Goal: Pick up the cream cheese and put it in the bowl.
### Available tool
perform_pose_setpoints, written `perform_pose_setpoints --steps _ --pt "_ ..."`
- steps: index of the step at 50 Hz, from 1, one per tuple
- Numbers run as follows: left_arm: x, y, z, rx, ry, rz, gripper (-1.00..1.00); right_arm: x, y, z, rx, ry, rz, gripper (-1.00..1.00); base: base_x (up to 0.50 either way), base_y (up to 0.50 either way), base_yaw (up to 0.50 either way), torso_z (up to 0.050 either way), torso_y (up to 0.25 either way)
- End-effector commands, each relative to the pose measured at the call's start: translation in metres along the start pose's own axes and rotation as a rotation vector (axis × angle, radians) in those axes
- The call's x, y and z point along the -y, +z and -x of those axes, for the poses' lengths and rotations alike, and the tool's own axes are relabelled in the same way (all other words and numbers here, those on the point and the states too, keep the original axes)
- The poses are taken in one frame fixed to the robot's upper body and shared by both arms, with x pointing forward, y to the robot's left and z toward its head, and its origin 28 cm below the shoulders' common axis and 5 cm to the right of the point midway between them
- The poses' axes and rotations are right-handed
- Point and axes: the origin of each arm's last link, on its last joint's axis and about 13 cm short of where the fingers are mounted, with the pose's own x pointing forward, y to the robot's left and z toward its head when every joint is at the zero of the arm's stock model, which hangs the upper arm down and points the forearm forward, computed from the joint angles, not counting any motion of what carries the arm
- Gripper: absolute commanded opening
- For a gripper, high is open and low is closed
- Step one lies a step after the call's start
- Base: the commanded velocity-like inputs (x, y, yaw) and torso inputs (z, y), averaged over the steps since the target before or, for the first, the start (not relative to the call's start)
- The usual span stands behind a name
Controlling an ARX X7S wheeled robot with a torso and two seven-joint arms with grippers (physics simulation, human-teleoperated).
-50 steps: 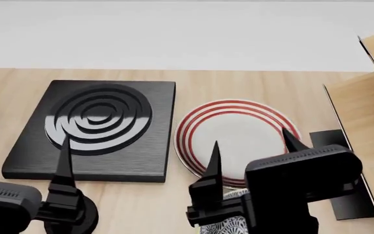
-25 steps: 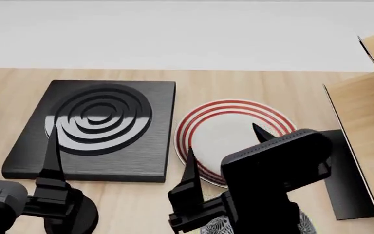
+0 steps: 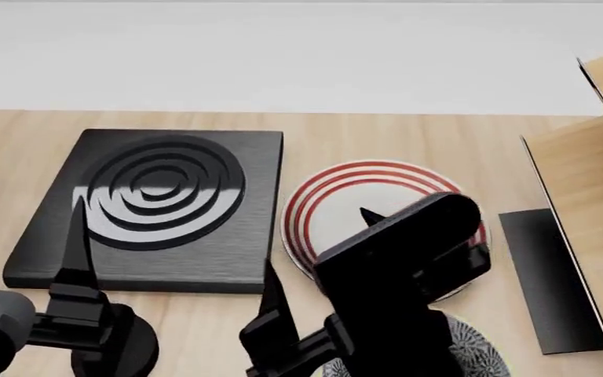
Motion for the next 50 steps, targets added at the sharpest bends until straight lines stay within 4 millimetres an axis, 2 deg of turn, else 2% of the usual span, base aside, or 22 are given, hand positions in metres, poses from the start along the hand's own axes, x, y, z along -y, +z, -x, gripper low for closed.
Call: perform_pose_setpoints --steps 1,50 --pt "0.0 0.002 0.0 0.004 0.003 -0.003 1.0 -0.001 0.002 -0.001 -0.03 0.065 0.025 1.0 0.0 0.0 0.0 0.0 0.0" --pt "-0.001 0.001 0.002 0.01 0.009 -0.007 1.0 0.003 0.009 -0.012 -0.151 0.29 0.057 1.0 0.0 0.0 0.0 0.0 0.0"
